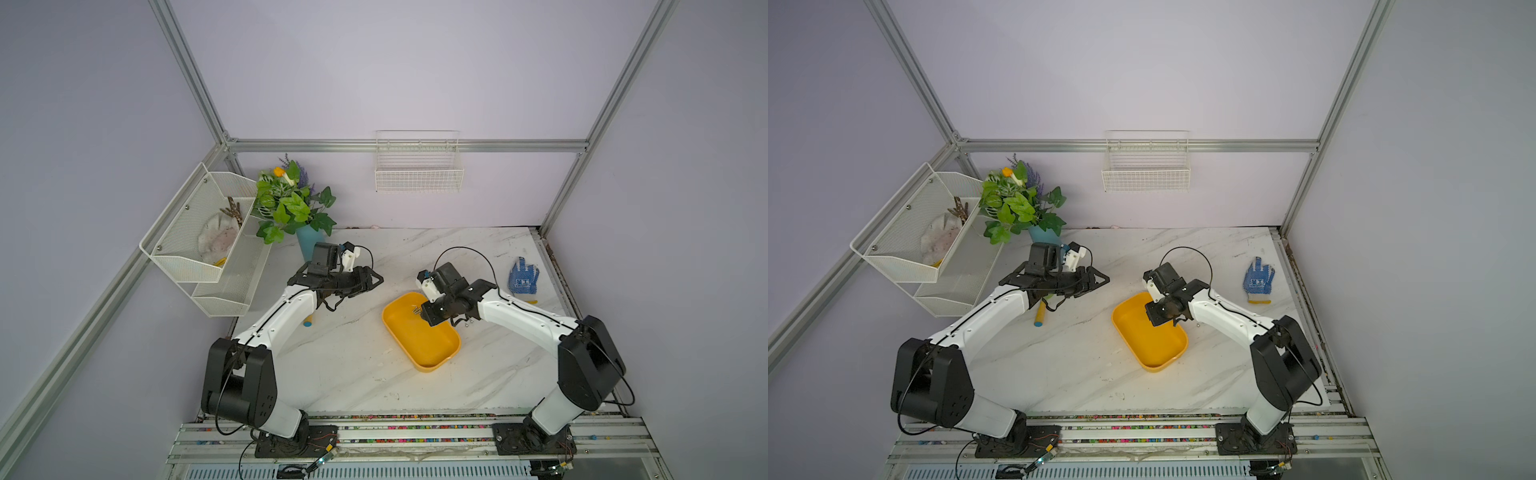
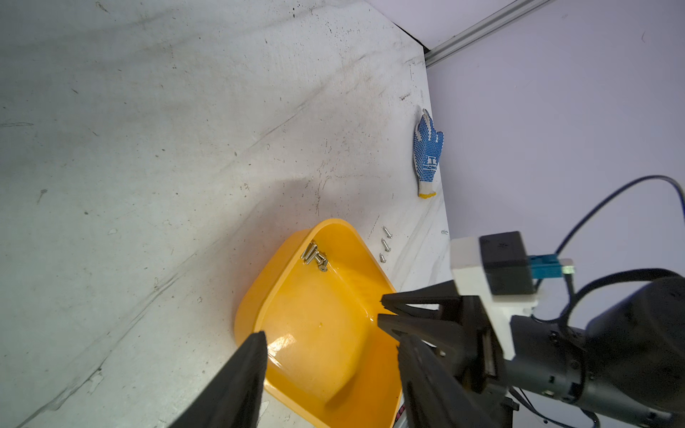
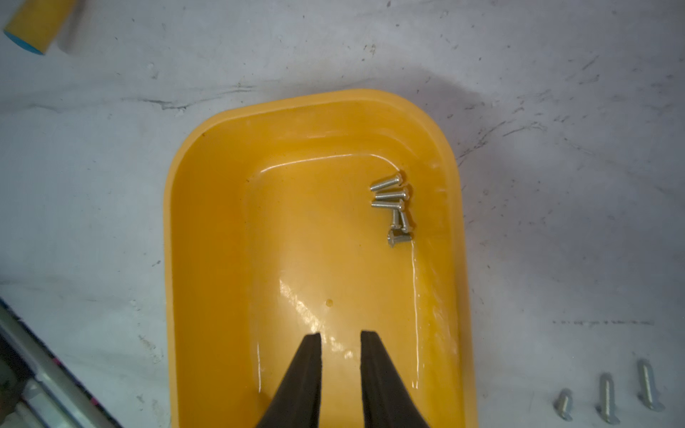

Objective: Take out the screws from the storage box
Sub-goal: Pick up the screw from the storage box.

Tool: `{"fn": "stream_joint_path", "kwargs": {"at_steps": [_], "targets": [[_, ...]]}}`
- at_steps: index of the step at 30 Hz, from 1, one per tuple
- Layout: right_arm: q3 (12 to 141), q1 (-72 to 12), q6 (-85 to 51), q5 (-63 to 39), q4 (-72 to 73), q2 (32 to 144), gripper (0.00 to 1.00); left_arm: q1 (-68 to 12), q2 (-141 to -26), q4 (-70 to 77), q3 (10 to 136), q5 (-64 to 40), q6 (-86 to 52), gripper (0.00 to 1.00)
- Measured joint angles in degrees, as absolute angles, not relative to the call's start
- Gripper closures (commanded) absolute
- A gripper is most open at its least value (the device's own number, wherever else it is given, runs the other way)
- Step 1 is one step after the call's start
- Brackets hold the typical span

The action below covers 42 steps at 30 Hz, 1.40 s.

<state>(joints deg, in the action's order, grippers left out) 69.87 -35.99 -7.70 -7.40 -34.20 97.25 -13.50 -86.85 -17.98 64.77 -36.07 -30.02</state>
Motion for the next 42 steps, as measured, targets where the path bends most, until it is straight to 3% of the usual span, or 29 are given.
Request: {"fn": "stream_joint_path", "kwargs": {"at_steps": [6, 16, 42], "targets": [[72.4, -35.8, -8.0, -5.0, -34.1, 105.8, 0.62, -13.5, -86.8, -18.0, 64.8, -36.0, -30.0, 0.39], [74.5, -37.4, -9.5, 1.4, -33.8, 108.9, 0.58, -13.5, -86.8, -18.0, 64.7, -36.1, -30.0, 0.39], [78.9, -39.4, -9.8, 8.8, -33.4, 114.7, 0.58, -13.4, -86.7, -19.7, 64.7, -36.1, -28.9, 0.38]]}}
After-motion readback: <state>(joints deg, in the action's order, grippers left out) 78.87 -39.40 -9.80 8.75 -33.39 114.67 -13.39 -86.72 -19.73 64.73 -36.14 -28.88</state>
